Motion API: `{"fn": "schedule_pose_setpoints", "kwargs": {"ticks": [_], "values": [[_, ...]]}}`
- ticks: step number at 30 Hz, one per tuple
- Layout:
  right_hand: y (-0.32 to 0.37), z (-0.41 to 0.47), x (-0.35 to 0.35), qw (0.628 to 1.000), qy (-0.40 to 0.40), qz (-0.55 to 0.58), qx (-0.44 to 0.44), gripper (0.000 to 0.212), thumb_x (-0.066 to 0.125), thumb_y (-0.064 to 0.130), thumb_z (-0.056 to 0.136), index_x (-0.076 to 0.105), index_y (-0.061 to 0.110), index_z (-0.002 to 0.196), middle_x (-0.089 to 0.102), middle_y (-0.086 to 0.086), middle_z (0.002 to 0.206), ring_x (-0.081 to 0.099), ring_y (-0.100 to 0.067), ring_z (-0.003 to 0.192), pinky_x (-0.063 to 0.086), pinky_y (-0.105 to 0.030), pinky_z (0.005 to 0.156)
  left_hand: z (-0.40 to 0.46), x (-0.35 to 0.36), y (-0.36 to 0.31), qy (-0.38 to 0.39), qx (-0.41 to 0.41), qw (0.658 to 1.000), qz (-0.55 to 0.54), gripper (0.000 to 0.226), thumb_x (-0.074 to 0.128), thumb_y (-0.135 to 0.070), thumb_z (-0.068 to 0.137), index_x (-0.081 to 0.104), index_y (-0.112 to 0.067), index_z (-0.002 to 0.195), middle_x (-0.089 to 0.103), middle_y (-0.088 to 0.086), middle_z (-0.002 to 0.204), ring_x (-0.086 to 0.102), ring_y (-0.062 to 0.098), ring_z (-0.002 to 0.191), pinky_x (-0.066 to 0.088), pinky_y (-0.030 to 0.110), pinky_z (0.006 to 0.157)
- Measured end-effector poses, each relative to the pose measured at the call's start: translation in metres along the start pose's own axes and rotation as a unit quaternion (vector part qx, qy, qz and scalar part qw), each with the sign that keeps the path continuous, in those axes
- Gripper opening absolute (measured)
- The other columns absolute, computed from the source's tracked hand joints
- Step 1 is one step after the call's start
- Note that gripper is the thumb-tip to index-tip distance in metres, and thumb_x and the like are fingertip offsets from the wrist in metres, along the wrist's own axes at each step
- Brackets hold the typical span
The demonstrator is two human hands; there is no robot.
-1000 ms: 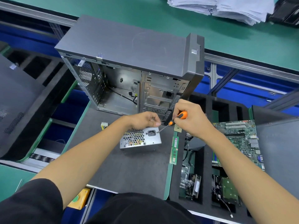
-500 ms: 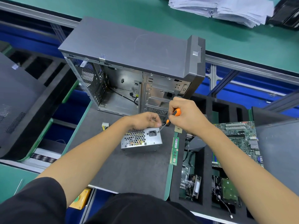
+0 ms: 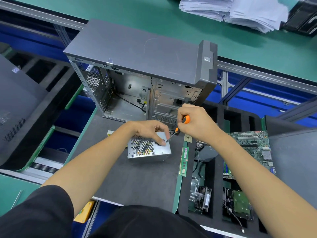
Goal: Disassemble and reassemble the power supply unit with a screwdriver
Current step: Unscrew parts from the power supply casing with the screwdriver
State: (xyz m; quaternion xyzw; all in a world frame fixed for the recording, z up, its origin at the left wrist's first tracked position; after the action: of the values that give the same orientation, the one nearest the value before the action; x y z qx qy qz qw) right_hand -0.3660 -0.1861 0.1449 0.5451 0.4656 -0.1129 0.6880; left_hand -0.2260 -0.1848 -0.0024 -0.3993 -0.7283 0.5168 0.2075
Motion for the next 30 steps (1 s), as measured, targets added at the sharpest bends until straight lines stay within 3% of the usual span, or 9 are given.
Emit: {"fn": "schedule_pose_setpoints", "kwargs": {"ticks": [4, 10, 17, 19, 24, 27, 30], "values": [[0.003, 0.001, 0.0, 1.0, 0.008, -0.004, -0.002, 0.025, 0.064, -0.002, 0.073, 0.056, 0.019, 0.063, 0.055, 0.002, 0.077, 0.054, -0.016, 0.074, 0.047, -0.037, 0.066, 0.001, 0.001, -0.002, 0.011, 0.011, 1.0, 0.02, 0.018, 0.082, -0.015, 0.086, 0.073, -0.022, 0.1, 0.07, 0.011, 0.108, 0.065, 0.038, 0.104, 0.056, 0.05, 0.094], [0.008, 0.003, 0.001, 1.0, 0.017, -0.011, -0.006, 0.017, 0.064, -0.002, 0.073, 0.06, 0.013, 0.066, 0.056, -0.001, 0.079, 0.056, -0.019, 0.075, 0.049, -0.041, 0.069, 0.002, 0.003, -0.001, 0.021, 0.001, 1.0, 0.011, 0.012, 0.082, -0.02, 0.087, 0.073, -0.026, 0.094, 0.073, -0.008, 0.092, 0.069, 0.017, 0.086, 0.056, 0.028, 0.077], [0.019, 0.009, 0.006, 0.991, 0.076, -0.1, -0.045, 0.019, 0.067, 0.009, 0.078, 0.055, 0.022, 0.069, 0.053, 0.007, 0.08, 0.053, -0.01, 0.077, 0.05, -0.036, 0.065, 0.006, 0.001, 0.004, 0.016, 0.006, 0.999, 0.027, 0.013, 0.084, -0.033, 0.084, 0.074, -0.029, 0.092, 0.073, -0.006, 0.094, 0.071, 0.017, 0.085, 0.057, 0.027, 0.079], [0.024, 0.011, 0.008, 0.987, 0.091, -0.121, -0.061, 0.02, 0.066, 0.015, 0.078, 0.052, 0.026, 0.07, 0.052, 0.008, 0.08, 0.053, -0.011, 0.075, 0.047, -0.034, 0.061, 0.006, 0.001, 0.005, 0.012, 0.01, 1.0, 0.027, 0.016, 0.084, -0.036, 0.084, 0.075, -0.027, 0.093, 0.073, 0.0, 0.096, 0.07, 0.018, 0.084, 0.056, 0.027, 0.079], [0.036, 0.016, 0.011, 0.974, 0.097, -0.167, -0.12, 0.02, 0.062, 0.034, 0.08, 0.048, 0.023, 0.089, 0.049, 0.009, 0.072, 0.048, -0.005, 0.064, 0.031, -0.028, 0.051, 0.006, 0.003, 0.005, 0.009, 0.019, 0.999, 0.044, 0.021, 0.082, -0.042, 0.085, 0.076, -0.024, 0.094, 0.075, -0.004, 0.101, 0.07, 0.019, 0.086, 0.056, 0.024, 0.078], [0.038, 0.014, 0.015, 0.954, 0.114, -0.221, -0.167, 0.024, 0.056, 0.036, 0.081, 0.041, 0.027, 0.097, 0.047, 0.009, 0.086, 0.046, -0.009, 0.06, 0.028, -0.028, 0.049, 0.005, 0.003, 0.004, 0.006, 0.024, 0.999, 0.046, 0.024, 0.082, -0.042, 0.085, 0.076, -0.021, 0.096, 0.075, -0.006, 0.101, 0.071, 0.019, 0.086, 0.057, 0.026, 0.078], [0.042, 0.011, 0.019, 0.943, 0.149, -0.218, -0.204, 0.026, 0.056, 0.024, 0.08, 0.039, 0.034, 0.097, 0.04, 0.011, 0.099, 0.045, -0.008, 0.061, 0.029, -0.028, 0.047, 0.005, 0.003, 0.003, -0.001, 0.027, 0.998, 0.052, 0.023, 0.081, -0.039, 0.087, 0.074, -0.019, 0.097, 0.074, -0.004, 0.099, 0.071, 0.023, 0.087, 0.059, 0.029, 0.078]]}}
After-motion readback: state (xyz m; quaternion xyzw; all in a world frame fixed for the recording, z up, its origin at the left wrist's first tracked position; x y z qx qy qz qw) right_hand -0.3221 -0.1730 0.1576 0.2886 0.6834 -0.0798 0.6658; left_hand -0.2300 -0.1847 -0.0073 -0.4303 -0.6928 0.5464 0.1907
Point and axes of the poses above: each hand's wrist, its own z-axis towards the middle knuckle, its own x-axis out of the palm, y = z × x, the point moved 6 cm from there along z, towards the middle knuckle
